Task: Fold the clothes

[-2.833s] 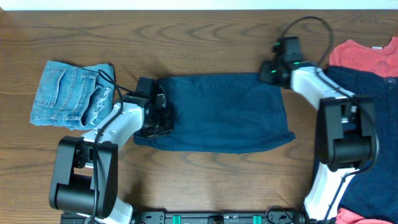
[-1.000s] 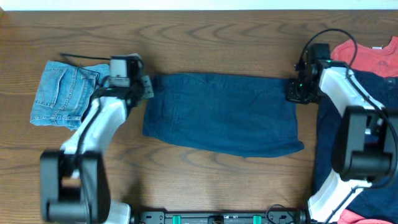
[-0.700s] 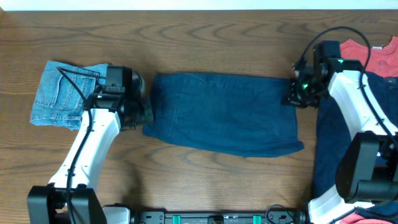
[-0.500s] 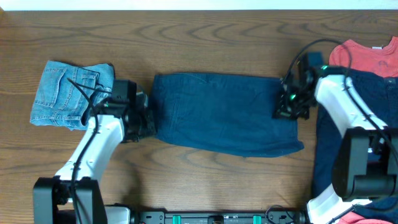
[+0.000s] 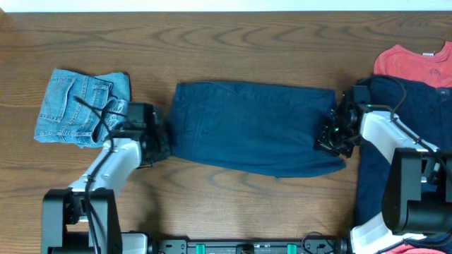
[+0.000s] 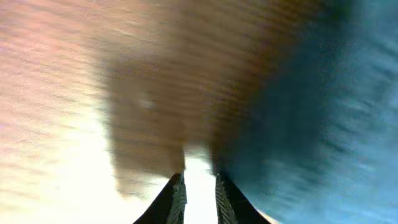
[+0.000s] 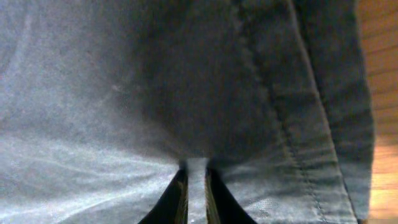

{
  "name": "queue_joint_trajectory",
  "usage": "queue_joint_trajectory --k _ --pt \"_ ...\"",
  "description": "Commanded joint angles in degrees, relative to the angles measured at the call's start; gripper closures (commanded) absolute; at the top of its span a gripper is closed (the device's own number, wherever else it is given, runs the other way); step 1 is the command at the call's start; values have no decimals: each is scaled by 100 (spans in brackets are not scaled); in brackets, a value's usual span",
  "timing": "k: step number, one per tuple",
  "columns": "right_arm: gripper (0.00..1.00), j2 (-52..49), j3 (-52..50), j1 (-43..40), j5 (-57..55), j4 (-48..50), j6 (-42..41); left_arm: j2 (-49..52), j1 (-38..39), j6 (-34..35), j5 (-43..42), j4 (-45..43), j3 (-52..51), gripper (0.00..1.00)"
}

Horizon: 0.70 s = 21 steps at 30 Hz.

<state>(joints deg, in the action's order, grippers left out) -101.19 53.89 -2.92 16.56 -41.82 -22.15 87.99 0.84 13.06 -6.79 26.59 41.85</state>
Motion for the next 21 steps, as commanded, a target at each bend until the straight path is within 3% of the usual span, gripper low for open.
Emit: queue_joint_trajectory --k 1,5,8,11,14,17,21 --pt "85 -282 136 -234 -575 -223 557 -190 -192 74 -278 299 505 75" --pt "76 -57 688 -232 254 -710 1344 -560 -254 70 -914 713 940 37" --pt "66 125 944 -210 1141 -946 1832 -811 -254 74 -933 721 984 20" --pt "61 232 953 -127 1600 -942 1860 -782 -254 -26 -1137 721 975 13" --pt "71 192 907 55 1655 -962 1860 -485 -254 -365 -1637 673 975 11" --pt "74 87 776 317 1644 -957 1858 -20 -254 -603 -2186 442 975 10" --pt "75 -48 490 597 1342 -675 1596 507 -256 -662 -2262 26 979 9"
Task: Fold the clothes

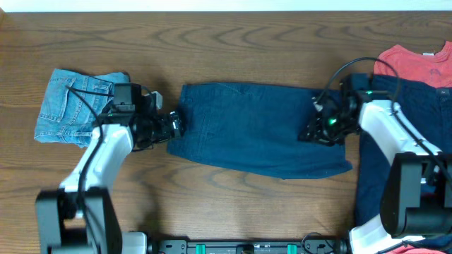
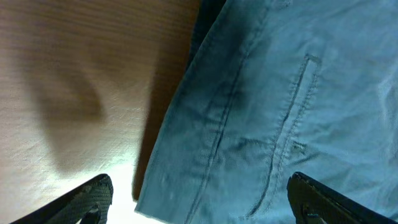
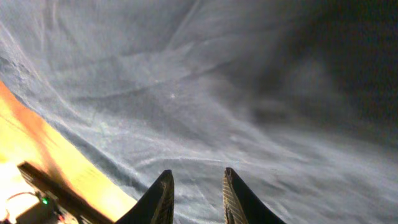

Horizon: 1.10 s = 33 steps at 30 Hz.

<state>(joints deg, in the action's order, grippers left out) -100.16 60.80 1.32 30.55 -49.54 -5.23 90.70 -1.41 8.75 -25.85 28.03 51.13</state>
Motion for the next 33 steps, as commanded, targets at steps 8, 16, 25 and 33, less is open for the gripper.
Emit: queue_joint_trajectory --k 8,16,25,33 --pt "75 -361 -721 278 -378 992 -765 769 -28 -321 -354 -841 50 5" --pt "75 -448 -772 278 -420 1211 -852 1475 -11 -319 -1158 -1276 50 1" --pt "77 -448 -772 278 -420 1355 -1086 1648 238 -345 -1528 -1429 48 23" --pt "77 -448 -772 278 -422 1421 -1086 1648 590 -664 -1305 -1423 48 71"
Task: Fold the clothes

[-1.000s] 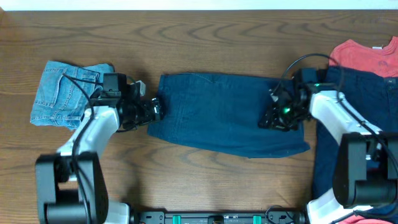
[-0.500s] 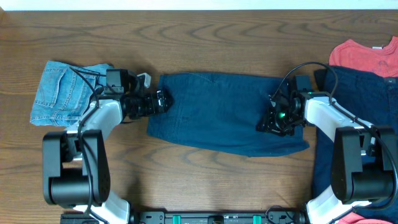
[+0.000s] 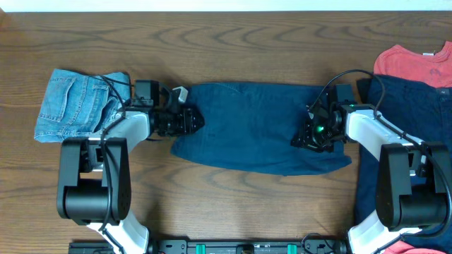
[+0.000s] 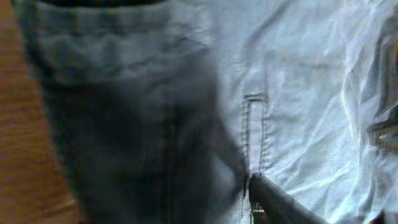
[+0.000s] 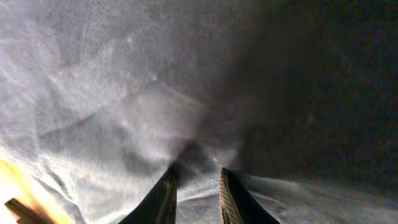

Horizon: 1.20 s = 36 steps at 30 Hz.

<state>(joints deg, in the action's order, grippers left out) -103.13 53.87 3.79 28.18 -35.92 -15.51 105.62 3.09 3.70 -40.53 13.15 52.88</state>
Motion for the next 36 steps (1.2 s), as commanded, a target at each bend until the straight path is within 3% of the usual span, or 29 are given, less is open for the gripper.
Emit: queue_joint_trajectory --k 1,2,4,9,13,22,31,36 --pt "78 -151 -79 31 -186 59 -59 155 138 -157 212 68 -127 79" --pt "78 -151 -79 31 -186 55 -59 153 129 -157 247 72 -127 89" --pt "80 -151 -79 31 -184 44 -59 136 55 -155 262 94 -125 94" --pt "84 -109 -17 -28 -173 -42 -184 -85 -295 -155 264 682 33 94" --pt "84 142 212 -264 293 -184 -225 -531 -785 -365 308 1840 483 94" --pt "81 728 920 -446 483 -564 -11 -1661 -1126 -520 1967 4625 1810 94" --pt "79 765 925 -214 236 -529 -7 -2127 -1073 -505 2367 5429 2111 94" --pt "78 765 925 -57 138 -503 -9 -2131 -1073 -503 3139 5884 2212 94"
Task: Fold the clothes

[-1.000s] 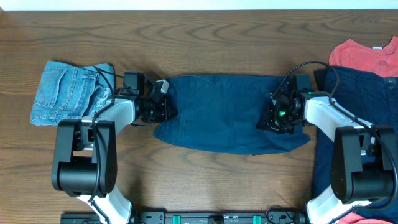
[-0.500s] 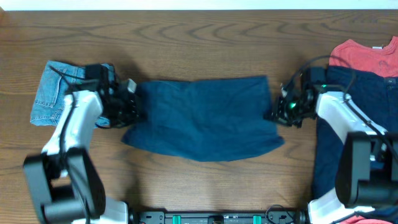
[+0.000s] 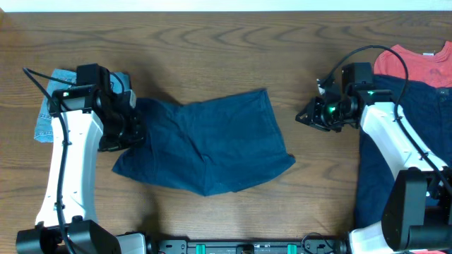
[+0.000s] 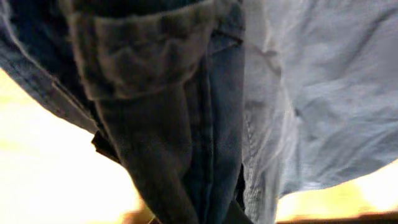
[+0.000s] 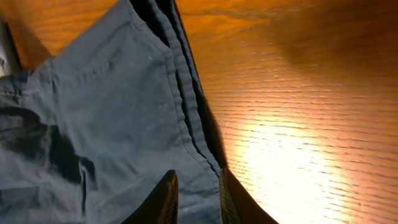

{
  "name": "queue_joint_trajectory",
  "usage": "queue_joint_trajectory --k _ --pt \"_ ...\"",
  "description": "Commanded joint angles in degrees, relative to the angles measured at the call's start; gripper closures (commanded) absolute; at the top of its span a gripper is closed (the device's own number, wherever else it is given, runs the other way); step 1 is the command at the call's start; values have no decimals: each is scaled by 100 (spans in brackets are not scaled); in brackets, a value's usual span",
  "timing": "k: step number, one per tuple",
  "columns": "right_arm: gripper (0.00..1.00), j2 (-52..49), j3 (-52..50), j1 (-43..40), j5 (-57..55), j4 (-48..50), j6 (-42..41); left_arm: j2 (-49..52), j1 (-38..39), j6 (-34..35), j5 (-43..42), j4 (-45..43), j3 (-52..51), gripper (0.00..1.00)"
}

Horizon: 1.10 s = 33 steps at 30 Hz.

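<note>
The dark blue shorts [image 3: 205,141] lie askew at centre-left of the table, and their bunched waistband [image 4: 155,93] fills the left wrist view. At the left end of the shorts my left gripper [image 3: 126,132] is shut on that bunched cloth, its fingertips [image 4: 239,214] almost buried in it. Off to the right, my right gripper [image 3: 311,116] hangs over bare wood, clear of the garment. Its jaws [image 5: 196,196] stand slightly apart with nothing between them. Below them show the shorts' right hem [image 5: 186,106] and the table.
A folded light-blue denim piece [image 3: 48,116] lies at the far left, partly under my left arm. At the right edge a red shirt [image 3: 413,60] lies beside a dark navy garment [image 3: 424,148]. Bare wood [image 3: 332,183] separates the shorts from that pile.
The shorts have shifted left and turned askew, their left end bunched in my left gripper. My right gripper has left the shorts' right part and now stands open over wood.
First both grippers were low at the two ends of the spread shorts, the right one pinching the hem. Then the left stood open over the left end. Later both pressed on the upper part. Now only the left holds it, further left.
</note>
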<state>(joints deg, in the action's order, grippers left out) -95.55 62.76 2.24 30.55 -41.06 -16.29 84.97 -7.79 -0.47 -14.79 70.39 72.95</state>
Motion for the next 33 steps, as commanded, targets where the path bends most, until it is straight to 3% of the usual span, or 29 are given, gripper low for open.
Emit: queue_joint_trajectory --k 1,10,15,23,33 --pt "78 7 35 122 -166 13 70 -66 15 -85 632 254 254 94" --pt "78 7 35 153 -551 11 66 -66 267 79 605 433 970 94" --pt "78 7 35 153 -654 11 66 20 992 409 37 264 968 94" --pt "78 -7 17 160 -680 -15 186 201 2446 1344 46 -693 787 94" --pt "77 -37 -299 181 -1001 31 264 1106 3254 1731 48 -964 710 94"
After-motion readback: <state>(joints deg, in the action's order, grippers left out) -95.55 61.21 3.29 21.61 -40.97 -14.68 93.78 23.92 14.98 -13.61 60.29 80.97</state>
